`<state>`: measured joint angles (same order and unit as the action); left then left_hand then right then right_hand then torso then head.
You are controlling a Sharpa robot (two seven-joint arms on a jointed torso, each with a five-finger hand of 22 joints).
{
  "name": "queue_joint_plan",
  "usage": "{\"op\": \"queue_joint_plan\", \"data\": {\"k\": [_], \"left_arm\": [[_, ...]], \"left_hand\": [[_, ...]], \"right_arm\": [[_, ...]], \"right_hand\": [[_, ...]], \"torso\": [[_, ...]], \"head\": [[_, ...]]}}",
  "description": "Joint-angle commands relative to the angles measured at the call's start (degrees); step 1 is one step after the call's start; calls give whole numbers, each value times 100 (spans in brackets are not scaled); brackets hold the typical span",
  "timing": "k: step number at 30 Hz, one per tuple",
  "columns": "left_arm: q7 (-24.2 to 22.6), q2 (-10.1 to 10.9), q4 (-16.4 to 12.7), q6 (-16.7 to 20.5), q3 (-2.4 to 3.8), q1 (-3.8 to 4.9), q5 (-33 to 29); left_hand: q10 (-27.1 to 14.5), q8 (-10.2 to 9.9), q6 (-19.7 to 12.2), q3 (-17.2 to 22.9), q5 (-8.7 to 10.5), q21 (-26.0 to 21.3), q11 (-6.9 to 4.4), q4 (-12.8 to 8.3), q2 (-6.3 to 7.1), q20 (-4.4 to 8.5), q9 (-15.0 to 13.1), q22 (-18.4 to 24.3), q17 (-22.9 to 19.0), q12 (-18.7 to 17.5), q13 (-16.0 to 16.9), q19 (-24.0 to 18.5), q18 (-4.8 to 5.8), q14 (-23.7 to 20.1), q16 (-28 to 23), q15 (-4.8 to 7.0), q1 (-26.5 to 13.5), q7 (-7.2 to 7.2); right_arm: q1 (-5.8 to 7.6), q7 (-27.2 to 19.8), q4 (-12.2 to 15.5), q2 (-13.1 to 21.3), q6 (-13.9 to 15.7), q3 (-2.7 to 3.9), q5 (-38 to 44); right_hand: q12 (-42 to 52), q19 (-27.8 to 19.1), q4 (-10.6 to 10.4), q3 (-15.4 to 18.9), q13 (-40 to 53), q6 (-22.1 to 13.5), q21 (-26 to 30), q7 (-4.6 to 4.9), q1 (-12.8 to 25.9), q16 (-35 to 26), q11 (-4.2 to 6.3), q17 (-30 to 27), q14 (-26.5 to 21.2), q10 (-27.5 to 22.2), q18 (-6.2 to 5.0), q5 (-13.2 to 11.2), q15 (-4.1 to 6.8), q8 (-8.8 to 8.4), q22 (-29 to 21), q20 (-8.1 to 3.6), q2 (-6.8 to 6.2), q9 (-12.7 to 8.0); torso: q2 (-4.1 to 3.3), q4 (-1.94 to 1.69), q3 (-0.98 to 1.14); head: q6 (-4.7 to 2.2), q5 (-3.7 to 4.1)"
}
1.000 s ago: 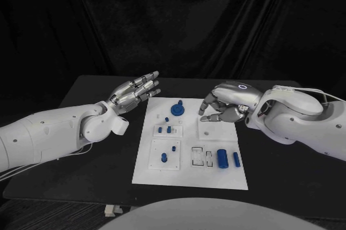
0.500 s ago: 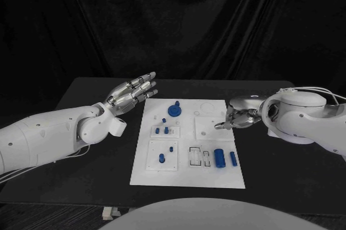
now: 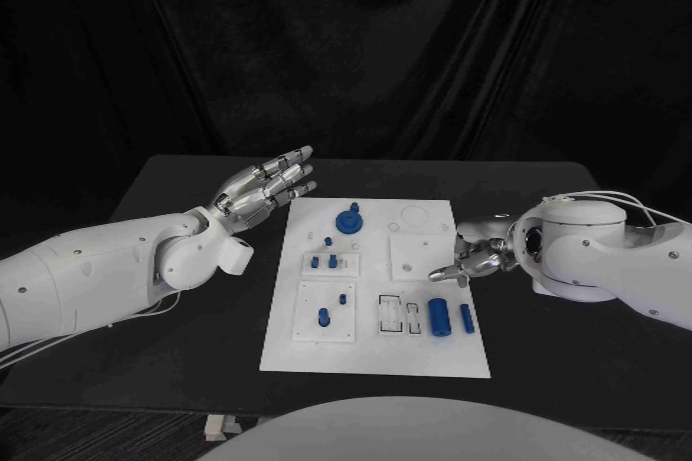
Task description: Assemble the parts on the task board
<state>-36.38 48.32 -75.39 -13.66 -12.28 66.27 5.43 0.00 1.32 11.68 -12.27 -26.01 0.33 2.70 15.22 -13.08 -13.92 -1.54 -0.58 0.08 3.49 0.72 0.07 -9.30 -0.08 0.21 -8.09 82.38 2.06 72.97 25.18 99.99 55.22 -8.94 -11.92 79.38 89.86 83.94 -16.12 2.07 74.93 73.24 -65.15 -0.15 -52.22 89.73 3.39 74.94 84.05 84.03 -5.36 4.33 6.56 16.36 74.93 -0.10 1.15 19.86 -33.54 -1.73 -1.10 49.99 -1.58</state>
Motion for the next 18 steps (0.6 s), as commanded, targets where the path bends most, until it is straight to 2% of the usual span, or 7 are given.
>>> {"op": "queue_joint_plan", "data": {"k": [1, 12, 18], "left_arm": [[-54, -12, -4, -60, 5, -18, -13], [-43, -23, 18, -89, 5, -64, -13], [-32, -30, 29, -114, 5, -91, -13]], "left_hand": [[10, 32, 7, 50, -27, -13, 61, -3, -50, -56, -8, -12, -8, 29, 2, 8, -55, 8, -21, -55, 15, 42], [10, 32, 8, 54, -33, -12, 76, -2, -54, -64, -8, -13, -8, 29, 2, 9, -57, 8, -21, -59, 13, 41], [10, 31, 4, 59, -39, -12, 89, -1, -60, -72, -7, -13, -8, 26, 1, 9, -59, 8, -21, -63, 11, 43]], "right_arm": [[-92, 237, 18, -33, -4, 1, -70], [-339, 305, 21, -124, 99, 1, 153], [-414, 315, 33, -146, 155, 1, 376]], "right_hand": [[14, 66, 36, 15, 1507, 31, -57, -3, -94, -27, 35, 1419, 576, 597, 83, -47, 55, 27, 924, -44, -38, 67], [14, 41, 42, 70, 1507, -64, -31, 3, -136, -80, 40, 1334, 558, 597, 75, -135, 62, -6, 907, -63, -175, 154], [14, -17, -9, 82, 1507, -256, 109, 58, -123, -123, 2, 1267, 544, 597, 50, -142, 21, -158, 865, -40, -278, 137]], "torso": [[1, -4, -6], [4, -1, -5], [4, -5, -5]], "head": [[1, -7], [1, -22], [1, -6]]}}
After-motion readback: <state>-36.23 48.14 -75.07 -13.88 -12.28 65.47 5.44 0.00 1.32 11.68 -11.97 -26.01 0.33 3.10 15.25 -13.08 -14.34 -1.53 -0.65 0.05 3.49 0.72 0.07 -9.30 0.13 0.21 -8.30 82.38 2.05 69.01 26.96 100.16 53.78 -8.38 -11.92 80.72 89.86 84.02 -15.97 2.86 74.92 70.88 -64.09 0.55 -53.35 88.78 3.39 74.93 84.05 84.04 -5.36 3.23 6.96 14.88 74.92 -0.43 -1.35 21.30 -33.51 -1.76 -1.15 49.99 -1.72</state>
